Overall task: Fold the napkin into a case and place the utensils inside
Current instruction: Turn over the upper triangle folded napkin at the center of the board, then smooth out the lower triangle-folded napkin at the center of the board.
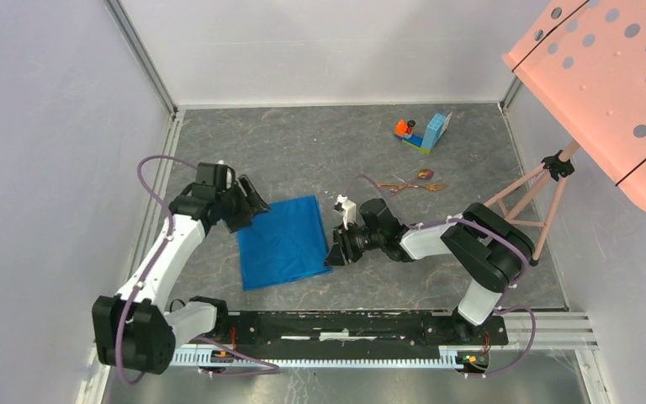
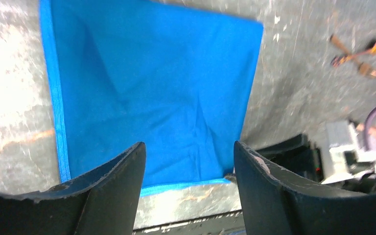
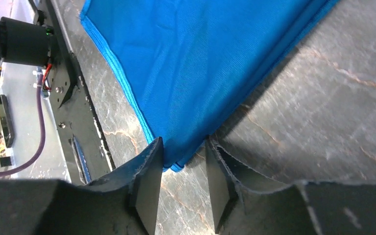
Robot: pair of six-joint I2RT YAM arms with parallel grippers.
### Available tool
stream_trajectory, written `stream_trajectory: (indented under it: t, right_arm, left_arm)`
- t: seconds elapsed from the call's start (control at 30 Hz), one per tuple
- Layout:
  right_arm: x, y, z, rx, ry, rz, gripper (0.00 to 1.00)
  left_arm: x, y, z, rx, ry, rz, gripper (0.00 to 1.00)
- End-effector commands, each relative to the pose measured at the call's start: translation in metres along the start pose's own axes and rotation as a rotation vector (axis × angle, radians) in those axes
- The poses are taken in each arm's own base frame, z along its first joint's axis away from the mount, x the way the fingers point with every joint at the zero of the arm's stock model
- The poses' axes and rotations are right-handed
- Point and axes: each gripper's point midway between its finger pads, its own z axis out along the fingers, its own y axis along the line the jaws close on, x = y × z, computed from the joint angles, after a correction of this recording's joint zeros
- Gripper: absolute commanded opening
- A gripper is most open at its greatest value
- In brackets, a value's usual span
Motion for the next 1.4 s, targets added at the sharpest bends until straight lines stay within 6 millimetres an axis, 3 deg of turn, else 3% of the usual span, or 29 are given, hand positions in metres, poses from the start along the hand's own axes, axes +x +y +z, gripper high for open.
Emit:
stream_trajectory:
  t: [0.0, 0.1, 0.17, 0.27, 0.33, 0.43, 0.53, 0.7, 0.87, 0.97, 1.17, 1.27, 1.37]
  right_arm:
    - [0.045, -0.04, -0.015, 0.219, 0.068, 0.063, 0.37]
    - [0.051, -0.039, -0.021, 0.235, 0.061, 0.053, 0.33]
    - [0.039, -0.038, -0.02, 0.243, 0.051, 0.029, 0.41]
    - [-0.002, -0.039, -0.019, 0.272, -0.003, -0.033, 0.67]
    - [-0.043, -0.042, -0.02, 0.285, -0.071, -0.059, 0.73]
    - [-0.095, -0.05, -0.012, 0.27, -0.134, -0.079, 0.74]
    - [-0.138, -0.043, 0.004, 0.19, -0.186, -0.103, 0.69]
    - [-0.181, -0.025, 0.027, 0.053, -0.244, -0.113, 0.57]
    - [-0.189, -0.041, 0.054, 0.006, -0.248, -0.073, 0.55]
    - [-0.176, -0.064, 0.063, 0.035, -0.231, -0.022, 0.51]
    - [-0.143, -0.113, 0.045, 0.18, -0.226, 0.028, 0.48]
    - [-0.149, -0.114, 0.037, 0.212, -0.197, -0.03, 0.48]
    - [-0.173, -0.093, 0.024, 0.214, -0.21, -0.083, 0.49]
  left_arm:
    - [-0.03, -0.004, 0.019, 0.155, -0.012, -0.051, 0.7]
    - [-0.048, 0.01, 0.044, 0.149, -0.034, -0.13, 0.66]
    - [-0.06, 0.025, 0.06, 0.122, -0.042, -0.177, 0.65]
    - [-0.07, 0.038, 0.078, 0.078, -0.04, -0.195, 0.63]
    - [-0.076, 0.045, 0.083, 0.046, -0.049, -0.2, 0.62]
    - [-0.085, 0.055, 0.086, -0.001, -0.082, -0.211, 0.62]
    - [-0.091, 0.059, 0.088, -0.028, -0.102, -0.22, 0.62]
    - [-0.092, 0.063, 0.098, -0.043, -0.082, -0.231, 0.62]
    - [-0.089, 0.072, 0.109, -0.074, -0.076, -0.238, 0.62]
    - [-0.085, 0.078, 0.118, -0.087, -0.061, -0.251, 0.62]
    - [-0.08, 0.088, 0.124, -0.128, -0.047, -0.238, 0.62]
    - [-0.086, 0.076, 0.111, -0.109, -0.072, -0.199, 0.65]
    - [-0.092, 0.055, 0.093, -0.05, -0.072, -0.178, 0.67]
